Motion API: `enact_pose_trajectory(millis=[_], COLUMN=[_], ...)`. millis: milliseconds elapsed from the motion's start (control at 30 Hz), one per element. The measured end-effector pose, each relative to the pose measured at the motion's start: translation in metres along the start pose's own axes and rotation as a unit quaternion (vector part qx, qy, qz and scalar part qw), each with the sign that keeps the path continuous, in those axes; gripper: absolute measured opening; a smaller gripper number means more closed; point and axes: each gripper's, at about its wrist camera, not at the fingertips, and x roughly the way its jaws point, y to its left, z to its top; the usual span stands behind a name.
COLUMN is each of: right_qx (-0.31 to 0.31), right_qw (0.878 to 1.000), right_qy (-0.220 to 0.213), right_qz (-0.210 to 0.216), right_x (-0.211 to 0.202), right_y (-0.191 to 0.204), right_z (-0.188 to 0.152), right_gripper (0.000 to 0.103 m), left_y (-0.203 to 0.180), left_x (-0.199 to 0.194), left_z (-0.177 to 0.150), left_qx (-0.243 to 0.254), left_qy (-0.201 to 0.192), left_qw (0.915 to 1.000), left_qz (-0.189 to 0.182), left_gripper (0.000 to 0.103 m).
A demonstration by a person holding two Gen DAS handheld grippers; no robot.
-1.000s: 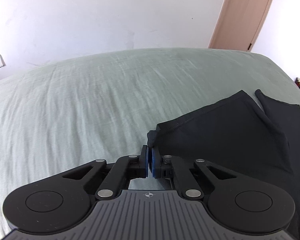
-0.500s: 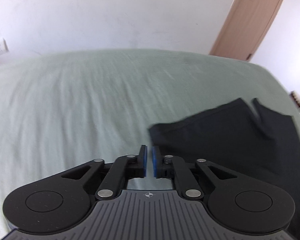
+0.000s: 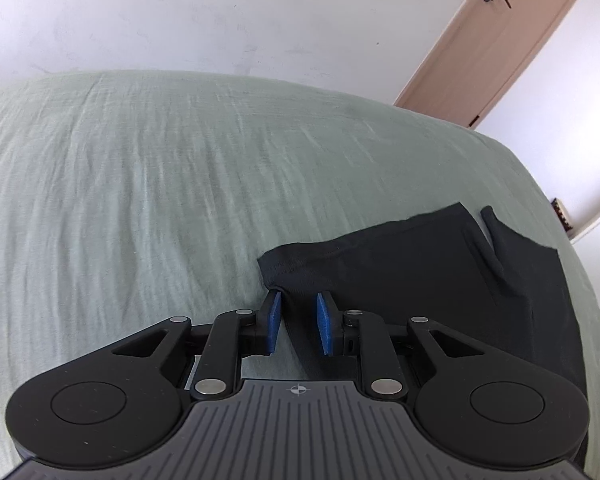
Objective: Fold clothes
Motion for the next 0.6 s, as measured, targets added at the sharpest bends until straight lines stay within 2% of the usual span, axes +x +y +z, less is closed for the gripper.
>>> enact_pose_trajectory(millis=[100, 167, 233, 400, 500, 600], right_qx=[0.002, 0.004, 0.005, 0.012, 0.008, 0.004], right_qw=[1.000, 1.000, 1.000, 1.000, 1.000, 1.000], right_qy=[-0.004, -0.005, -0.004, -0.002, 0.003, 0.005], right_qz=[0.003, 0.003, 0.005, 0.014, 0.012, 0.009], right_x=[-0.004, -0.005, -0.003, 0.002, 0.005, 0.007], right_y=[-0.002, -0.002, -0.005, -0.008, -0.007, -0.006], right_z=[0.000, -0.001, 0.000, 0.001, -0.002, -0.003], right_gripper=[0.027, 0.027, 0.027, 0.027, 0.028, 0.030], left_y=[0.007, 0.014, 0.020, 0.026, 0.021, 0.017], left_x=[-0.007, -0.013, -0.017, -0.015, -0.008, -0.001], left_z=[0.002, 0.002, 0.003, 0.003, 0.004, 0.007], left_qx=[-0.014, -0.014, -0.016, -0.028, -0.022, -0.019], left_qy=[0.005, 0.008, 0.009, 0.008, 0.005, 0.001], left_qw=[0.9998, 0.9996, 0.9996, 0.9992, 0.9992, 0.9990], left_qz=[-0.012, -0.022, -0.022, -0.026, -0.034, -0.040], left_gripper=[0.020, 0.026, 0.039, 0.046, 0.058, 0.060])
